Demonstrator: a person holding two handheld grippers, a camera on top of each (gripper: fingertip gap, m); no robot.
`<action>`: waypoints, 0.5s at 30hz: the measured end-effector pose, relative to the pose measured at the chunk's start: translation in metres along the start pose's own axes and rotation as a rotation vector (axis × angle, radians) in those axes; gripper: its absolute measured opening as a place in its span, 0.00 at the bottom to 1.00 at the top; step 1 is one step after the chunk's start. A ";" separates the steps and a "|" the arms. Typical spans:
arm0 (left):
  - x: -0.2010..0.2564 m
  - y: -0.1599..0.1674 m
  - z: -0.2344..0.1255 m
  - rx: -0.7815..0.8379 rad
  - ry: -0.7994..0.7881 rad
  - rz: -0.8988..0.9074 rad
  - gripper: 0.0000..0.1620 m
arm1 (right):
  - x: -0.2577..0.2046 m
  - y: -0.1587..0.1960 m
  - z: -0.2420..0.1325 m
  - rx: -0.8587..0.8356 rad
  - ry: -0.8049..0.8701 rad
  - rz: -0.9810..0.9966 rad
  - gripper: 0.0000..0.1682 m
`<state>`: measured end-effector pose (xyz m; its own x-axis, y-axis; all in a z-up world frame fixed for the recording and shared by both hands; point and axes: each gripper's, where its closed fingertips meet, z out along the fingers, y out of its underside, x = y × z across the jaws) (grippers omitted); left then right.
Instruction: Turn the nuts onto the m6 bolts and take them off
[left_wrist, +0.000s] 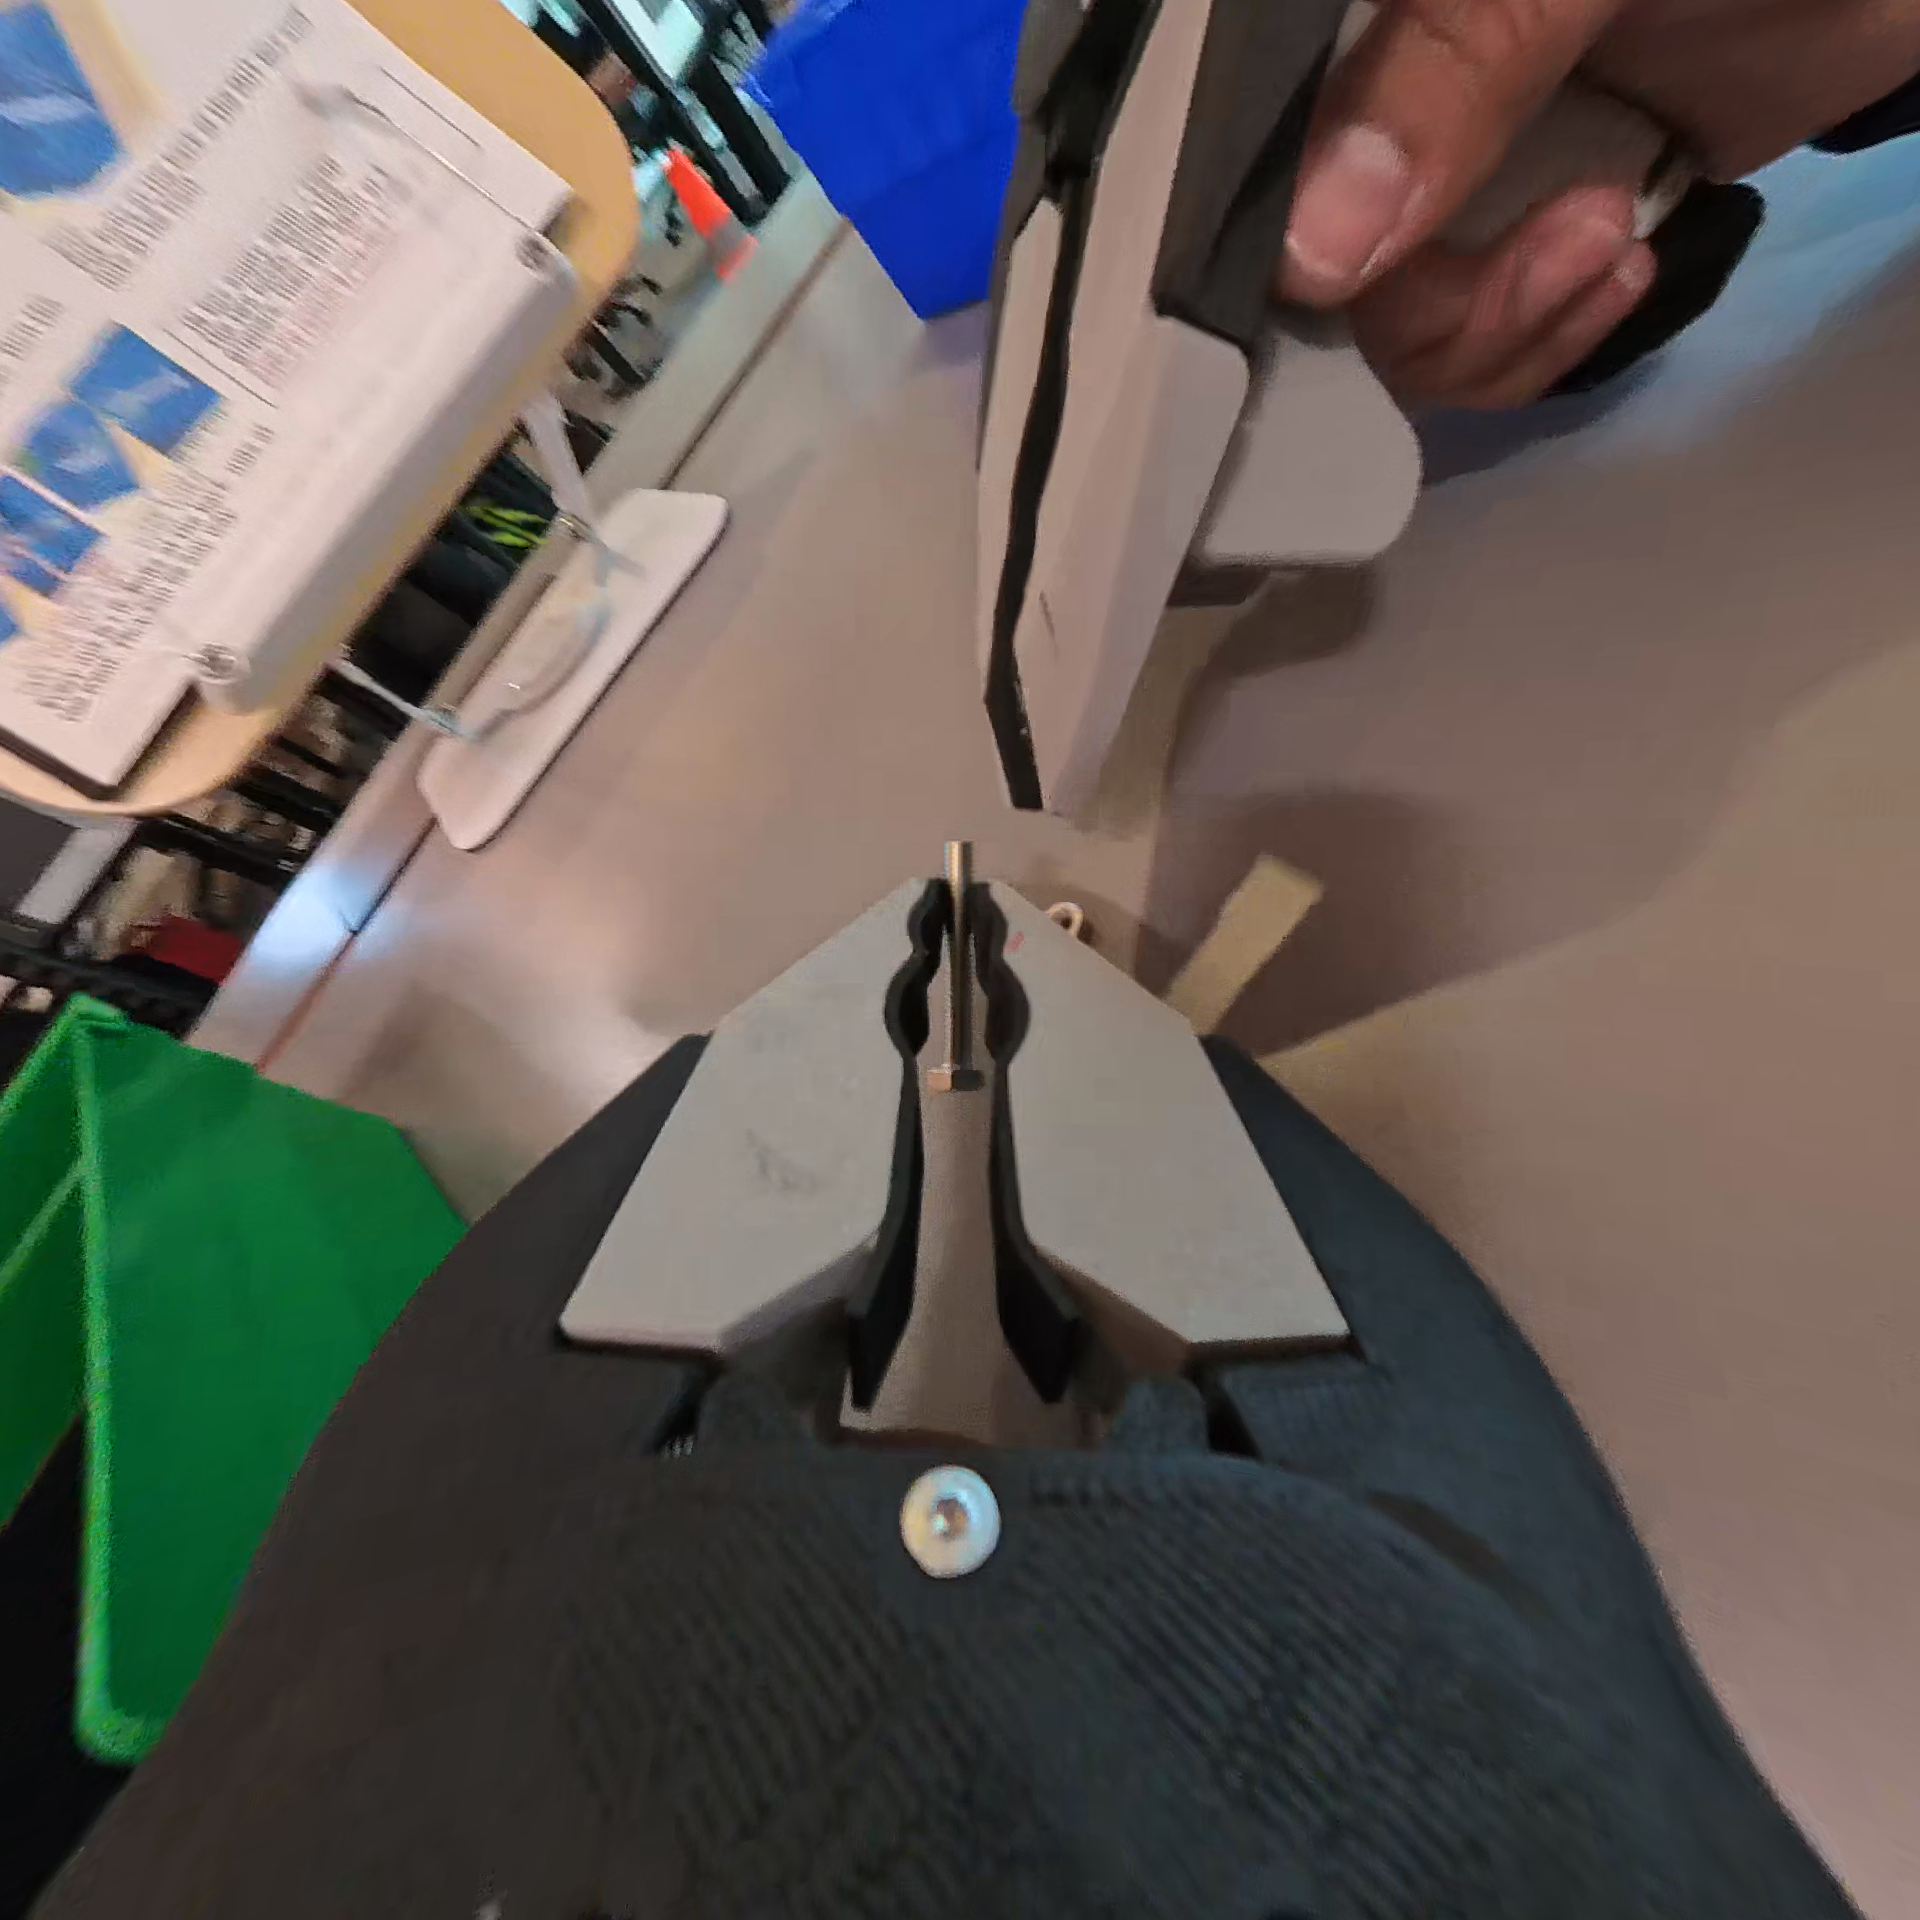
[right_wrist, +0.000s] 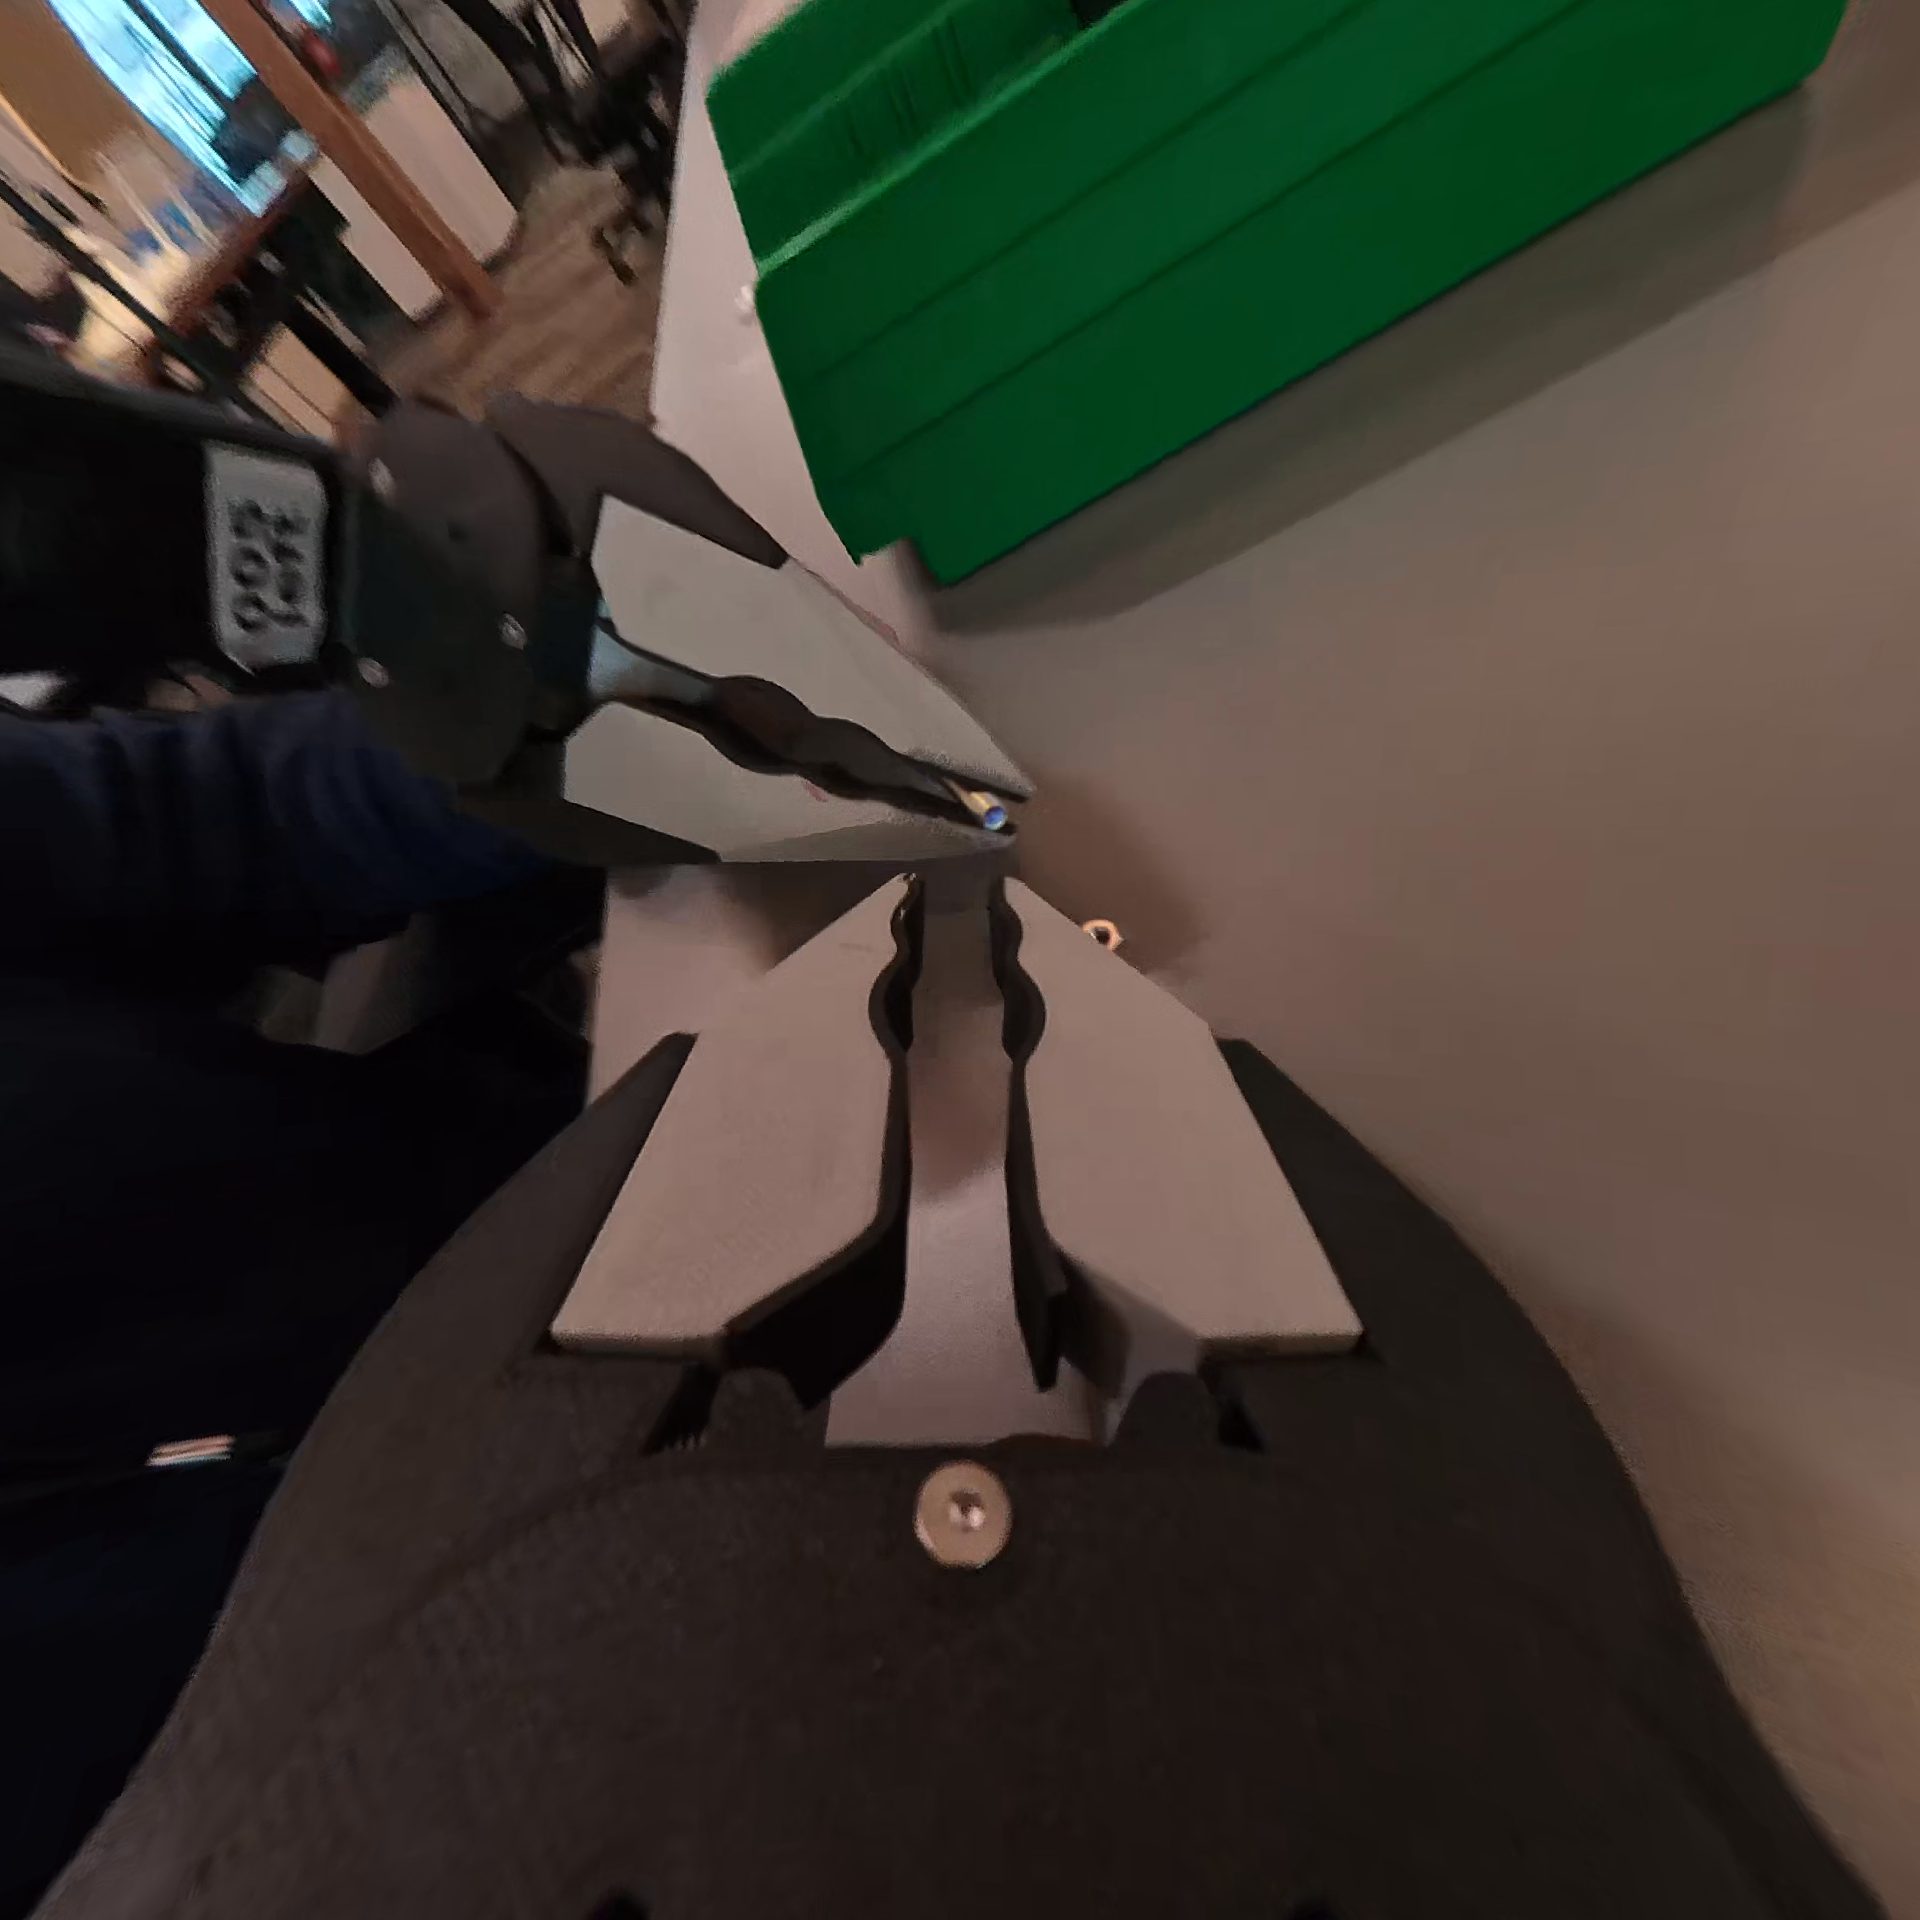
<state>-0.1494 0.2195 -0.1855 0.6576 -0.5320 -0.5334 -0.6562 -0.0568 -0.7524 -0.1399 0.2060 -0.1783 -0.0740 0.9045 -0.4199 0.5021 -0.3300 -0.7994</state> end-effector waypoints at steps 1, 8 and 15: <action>-0.002 -0.003 -0.002 0.025 -0.019 0.013 0.02 | -0.001 -0.003 -0.001 0.023 -0.023 0.030 0.05; 0.001 -0.017 -0.007 0.106 -0.079 0.128 0.02 | -0.007 -0.013 0.000 0.089 -0.125 0.136 0.02; 0.001 -0.013 -0.004 0.069 -0.120 0.186 0.02 | -0.002 -0.011 0.003 0.080 -0.089 0.125 0.02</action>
<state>-0.1416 0.2166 -0.1745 0.5700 -0.4232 -0.7043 -0.7460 0.0927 -0.6595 -0.1477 0.2065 -0.1700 -0.0934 0.8287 -0.5518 0.4426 -0.4619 -0.7686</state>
